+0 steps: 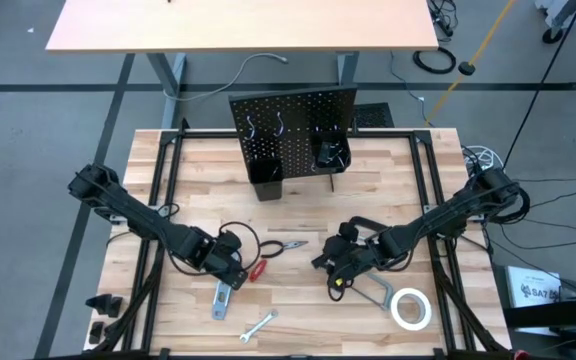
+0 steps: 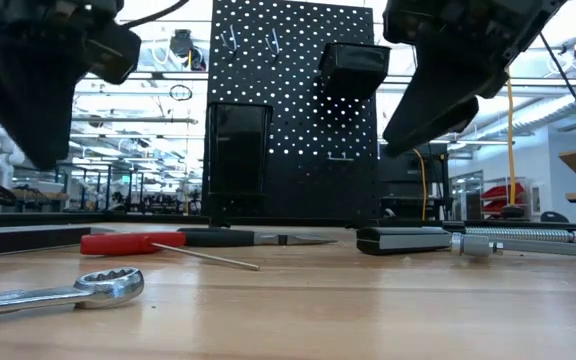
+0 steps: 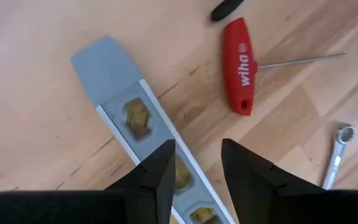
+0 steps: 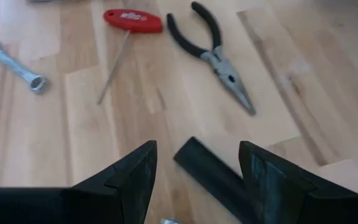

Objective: Hang tools onto peg board
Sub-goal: Put the spirit level into the left black bin on the pegboard

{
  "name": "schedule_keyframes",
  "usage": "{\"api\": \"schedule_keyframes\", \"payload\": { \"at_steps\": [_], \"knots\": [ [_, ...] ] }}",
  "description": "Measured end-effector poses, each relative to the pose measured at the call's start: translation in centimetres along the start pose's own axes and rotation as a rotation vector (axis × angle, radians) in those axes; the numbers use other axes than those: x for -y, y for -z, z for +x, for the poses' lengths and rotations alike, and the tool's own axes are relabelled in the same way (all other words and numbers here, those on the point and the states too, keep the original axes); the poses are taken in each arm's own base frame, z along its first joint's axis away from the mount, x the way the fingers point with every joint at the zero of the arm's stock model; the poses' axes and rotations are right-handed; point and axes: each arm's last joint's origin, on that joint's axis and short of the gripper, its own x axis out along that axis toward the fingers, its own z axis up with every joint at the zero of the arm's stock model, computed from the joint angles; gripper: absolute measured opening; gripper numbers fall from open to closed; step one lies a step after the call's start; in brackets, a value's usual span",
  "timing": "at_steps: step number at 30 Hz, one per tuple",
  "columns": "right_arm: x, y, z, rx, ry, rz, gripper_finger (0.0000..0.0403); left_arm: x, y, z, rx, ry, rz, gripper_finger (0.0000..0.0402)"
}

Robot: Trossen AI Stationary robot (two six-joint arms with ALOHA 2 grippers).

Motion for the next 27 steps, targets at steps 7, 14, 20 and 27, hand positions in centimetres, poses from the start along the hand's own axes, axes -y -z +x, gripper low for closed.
{"api": "schedule_keyframes", "payload": {
  "at_steps": [7, 14, 20, 27],
  "knots": [
    [-0.3, -0.4, -0.2, 0.031, -0.042, -0.005, 0.0222, -0.2, 0.8, 2.5, -0.096, -0.135, 0.005, 0.0148],
    [-0.3, -0.5, -0.2, 0.032, -0.044, -0.007, 0.0222, -0.3, 1.1, 3.5, -0.155, -0.179, 0.003, 0.0205],
    [-0.3, -0.5, -0.2, 0.035, -0.046, -0.001, 0.0222, 0.4, 0.8, 3.7, -0.106, -0.111, -0.084, 0.0244],
    [-0.3, -0.5, -0.2, 0.035, -0.047, 0.009, 0.0222, 0.2, 0.6, 3.7, -0.064, -0.131, -0.141, 0.0267]
  ]
}}
